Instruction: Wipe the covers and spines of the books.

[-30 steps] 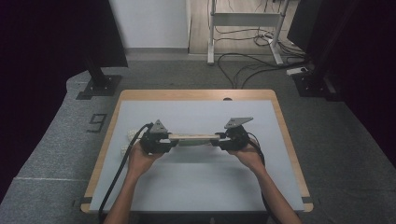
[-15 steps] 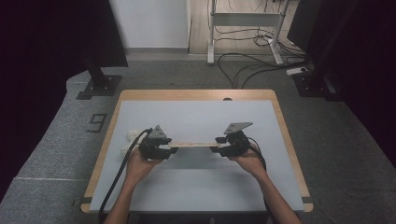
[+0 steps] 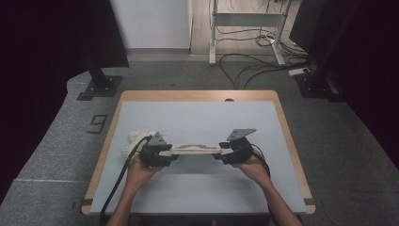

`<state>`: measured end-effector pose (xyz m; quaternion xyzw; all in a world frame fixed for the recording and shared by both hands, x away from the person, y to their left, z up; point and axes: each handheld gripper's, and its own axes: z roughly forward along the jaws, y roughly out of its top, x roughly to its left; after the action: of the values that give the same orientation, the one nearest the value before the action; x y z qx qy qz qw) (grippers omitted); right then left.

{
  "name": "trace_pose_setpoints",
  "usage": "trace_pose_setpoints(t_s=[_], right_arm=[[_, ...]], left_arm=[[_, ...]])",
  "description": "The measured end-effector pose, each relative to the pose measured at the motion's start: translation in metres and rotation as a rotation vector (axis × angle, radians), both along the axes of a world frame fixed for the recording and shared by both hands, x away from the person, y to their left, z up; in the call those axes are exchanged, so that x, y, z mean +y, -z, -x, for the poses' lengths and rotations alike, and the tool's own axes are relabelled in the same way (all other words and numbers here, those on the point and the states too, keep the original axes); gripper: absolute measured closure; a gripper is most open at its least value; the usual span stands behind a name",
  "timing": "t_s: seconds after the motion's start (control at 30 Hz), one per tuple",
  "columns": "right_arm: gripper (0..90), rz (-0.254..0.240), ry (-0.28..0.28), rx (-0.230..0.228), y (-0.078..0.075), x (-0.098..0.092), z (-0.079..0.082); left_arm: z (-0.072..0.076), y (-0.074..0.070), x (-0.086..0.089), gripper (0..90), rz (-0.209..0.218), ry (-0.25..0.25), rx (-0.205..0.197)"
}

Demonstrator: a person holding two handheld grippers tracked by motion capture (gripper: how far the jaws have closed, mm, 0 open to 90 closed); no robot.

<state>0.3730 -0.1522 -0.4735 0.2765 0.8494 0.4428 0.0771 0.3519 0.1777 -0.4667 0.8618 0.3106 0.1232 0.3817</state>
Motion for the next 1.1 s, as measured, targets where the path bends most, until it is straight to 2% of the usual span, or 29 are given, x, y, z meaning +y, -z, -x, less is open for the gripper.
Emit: trace_pose_setpoints(t_s=[0.27, 0.5, 0.63, 0.7, 0.93, 1.1], right_arm=[[36.2, -0.001, 0.009, 0.026, 0.012, -0.002, 0.010], [34.5, 0.001, 0.010, 0.025, 0.019, -0.002, 0.020], [33.6, -0.001, 0.012, 0.023, 0.023, -0.002, 0.026], [33.4, 0.000, 0.011, 0.020, 0.025, -0.002, 0.029], [33.0, 0.025, 0.016, -0.002, 0.035, 0.000, 0.039], [32.8, 0.036, 0.022, -0.027, 0.042, 0.000, 0.043]], left_arm=[[0.012, 0.009, -0.001, 39.4, 0.011, 0.002, 0.013], [0.023, 0.015, -0.004, 36.6, -0.010, -0.016, 0.016], [0.028, 0.019, -0.005, 35.5, -0.011, -0.034, 0.036], [0.031, 0.020, -0.006, 34.7, -0.017, -0.040, 0.047], [0.039, 0.029, -0.010, 33.9, -0.043, -0.051, 0.047], [0.043, 0.037, -0.010, 34.1, -0.044, -0.055, 0.034]])
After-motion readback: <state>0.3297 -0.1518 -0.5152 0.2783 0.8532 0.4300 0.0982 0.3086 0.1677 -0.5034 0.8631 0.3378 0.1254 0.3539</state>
